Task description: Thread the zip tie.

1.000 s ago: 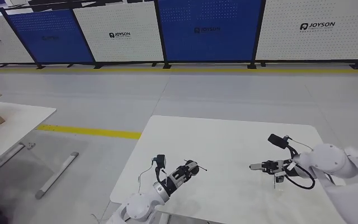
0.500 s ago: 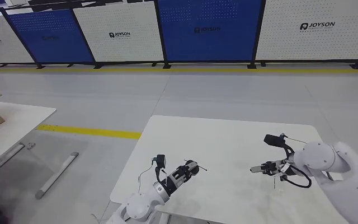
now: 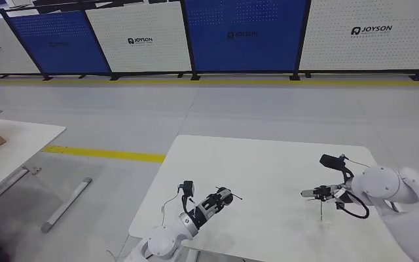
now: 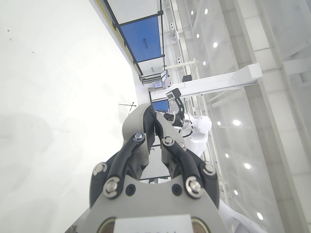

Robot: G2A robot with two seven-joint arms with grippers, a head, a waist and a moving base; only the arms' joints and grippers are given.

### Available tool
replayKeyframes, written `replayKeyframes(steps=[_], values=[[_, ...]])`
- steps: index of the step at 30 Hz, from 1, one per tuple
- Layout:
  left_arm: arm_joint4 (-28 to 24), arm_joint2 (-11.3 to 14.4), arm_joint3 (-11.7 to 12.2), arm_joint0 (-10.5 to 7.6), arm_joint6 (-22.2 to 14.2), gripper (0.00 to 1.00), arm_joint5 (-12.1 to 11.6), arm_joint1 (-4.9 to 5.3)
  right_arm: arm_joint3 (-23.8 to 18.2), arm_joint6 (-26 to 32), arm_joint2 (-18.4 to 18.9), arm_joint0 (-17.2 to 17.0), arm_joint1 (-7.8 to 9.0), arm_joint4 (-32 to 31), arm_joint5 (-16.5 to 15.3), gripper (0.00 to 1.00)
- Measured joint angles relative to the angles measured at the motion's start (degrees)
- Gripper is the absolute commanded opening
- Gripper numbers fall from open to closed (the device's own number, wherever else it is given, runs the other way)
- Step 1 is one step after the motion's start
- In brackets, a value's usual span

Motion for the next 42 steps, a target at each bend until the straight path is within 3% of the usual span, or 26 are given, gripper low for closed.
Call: replayKeyframes(steps=[15,19,20,21,25,42], values=[[0.0,0.0,0.0,0.00,0.0,0.00,0.0,0.00,-1.0,0.4,0.6,-1.2,-0.19,-2.0,-0.9,1.00],[0.0,0.0,0.0,0.00,0.0,0.00,0.0,0.00,-1.0,1.8,0.4,-0.6,-0.21,-4.0,0.0,1.00],[0.0,0.0,0.0,0.00,0.0,0.00,0.0,0.00,-0.9,1.8,0.2,-0.4,-0.29,-4.3,0.0,0.87],[0.0,0.0,0.0,0.00,0.0,0.00,0.0,0.00,-0.7,1.8,-0.1,-0.3,-0.41,-4.7,0.0,0.64],[0.0,0.0,0.0,0.00,0.0,0.00,0.0,0.00,0.1,1.8,-0.8,0.3,-0.76,-5.2,0.0,0.39],[0.0,0.0,0.0,0.00,0.0,0.00,0.0,0.00,4.7,1.8,-3.4,2.0,-1.78,-6.7,0.0,0.41]])
